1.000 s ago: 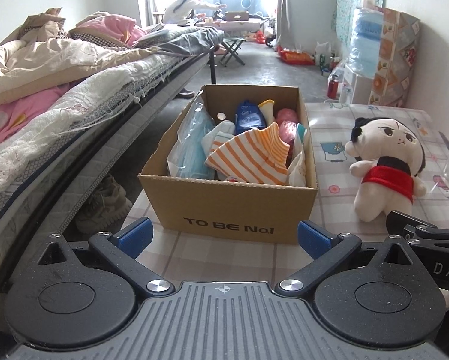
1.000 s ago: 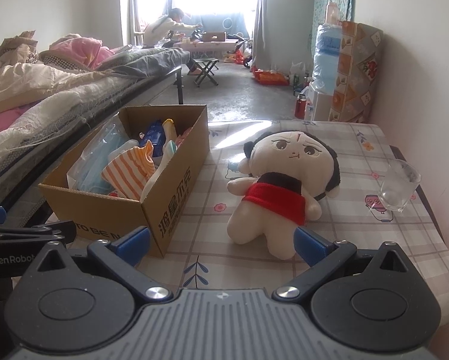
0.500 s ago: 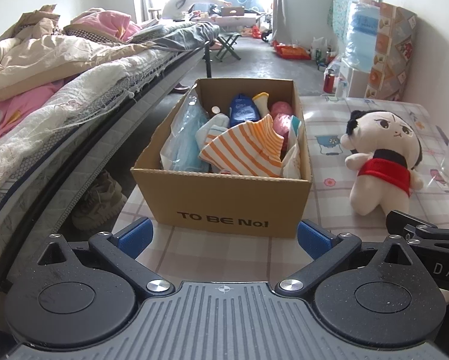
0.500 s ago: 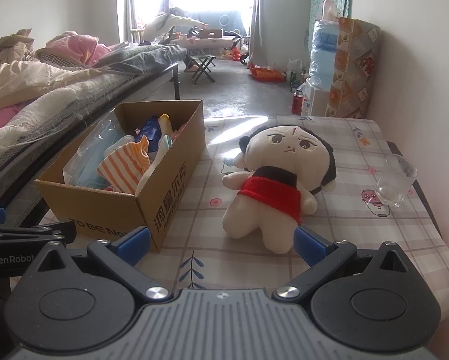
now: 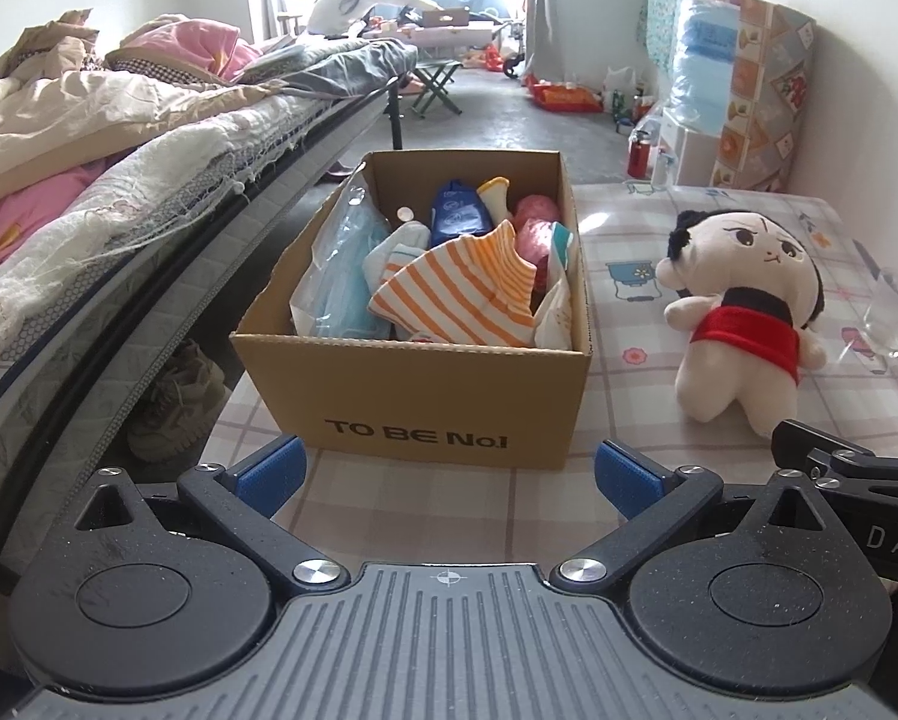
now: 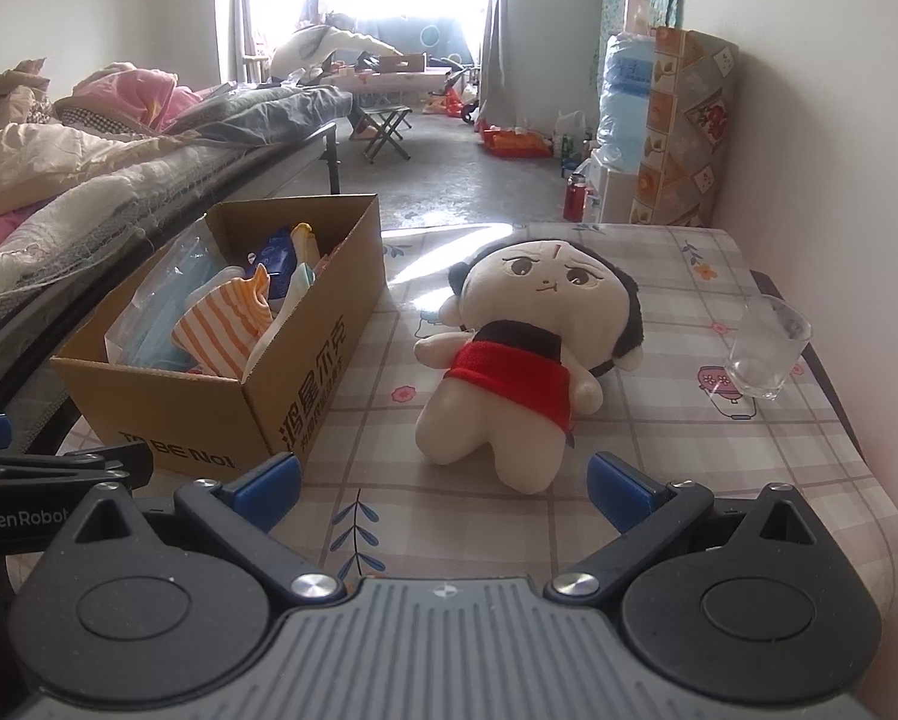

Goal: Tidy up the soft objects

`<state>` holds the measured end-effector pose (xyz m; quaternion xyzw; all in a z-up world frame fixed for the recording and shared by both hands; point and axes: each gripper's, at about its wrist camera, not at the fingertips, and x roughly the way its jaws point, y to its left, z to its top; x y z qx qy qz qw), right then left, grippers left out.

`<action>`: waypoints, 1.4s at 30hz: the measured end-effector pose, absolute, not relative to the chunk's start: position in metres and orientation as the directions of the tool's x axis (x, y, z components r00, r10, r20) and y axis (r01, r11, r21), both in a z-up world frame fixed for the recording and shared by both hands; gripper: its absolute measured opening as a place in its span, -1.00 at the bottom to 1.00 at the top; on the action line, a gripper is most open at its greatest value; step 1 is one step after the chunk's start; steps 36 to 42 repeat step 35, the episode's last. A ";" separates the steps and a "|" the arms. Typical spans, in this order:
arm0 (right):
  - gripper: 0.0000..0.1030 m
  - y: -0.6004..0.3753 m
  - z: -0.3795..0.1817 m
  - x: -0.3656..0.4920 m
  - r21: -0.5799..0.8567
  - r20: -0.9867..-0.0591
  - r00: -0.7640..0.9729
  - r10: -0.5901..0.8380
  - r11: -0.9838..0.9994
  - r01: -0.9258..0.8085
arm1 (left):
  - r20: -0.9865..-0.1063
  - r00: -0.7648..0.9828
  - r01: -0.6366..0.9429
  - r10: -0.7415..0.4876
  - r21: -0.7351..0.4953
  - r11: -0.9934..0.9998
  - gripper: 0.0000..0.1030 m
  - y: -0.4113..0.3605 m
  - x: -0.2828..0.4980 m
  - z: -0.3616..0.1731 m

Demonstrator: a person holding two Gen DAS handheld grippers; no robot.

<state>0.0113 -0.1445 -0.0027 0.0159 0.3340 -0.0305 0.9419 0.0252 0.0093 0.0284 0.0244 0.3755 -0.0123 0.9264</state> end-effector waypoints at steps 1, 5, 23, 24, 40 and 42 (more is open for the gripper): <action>1.00 -0.145 -0.003 0.011 0.009 -0.630 0.775 -0.047 0.998 0.068 | -0.696 0.718 0.041 -0.004 0.036 0.998 1.00 0.009 0.025 0.028; 1.00 -0.145 -0.003 0.011 0.010 -0.631 0.775 -0.046 0.998 0.068 | -0.698 0.716 0.041 -0.005 0.034 0.999 1.00 0.010 0.025 0.029; 1.00 -0.144 -0.003 0.011 0.007 -0.631 0.774 -0.049 0.998 0.070 | -0.699 0.715 0.040 -0.007 0.031 0.999 1.00 0.011 0.025 0.028; 1.00 -0.143 -0.002 0.011 0.007 -0.631 0.774 -0.049 0.998 0.069 | -0.699 0.715 0.040 -0.007 0.031 0.999 1.00 0.011 0.025 0.028; 1.00 -0.143 -0.002 0.011 0.007 -0.632 0.774 -0.050 0.998 0.070 | -0.702 0.712 0.040 -0.008 0.030 0.999 1.00 0.012 0.025 0.028; 1.00 -0.143 -0.002 0.011 0.007 -0.632 0.774 -0.050 0.998 0.070 | -0.702 0.712 0.040 -0.008 0.030 0.999 1.00 0.012 0.025 0.028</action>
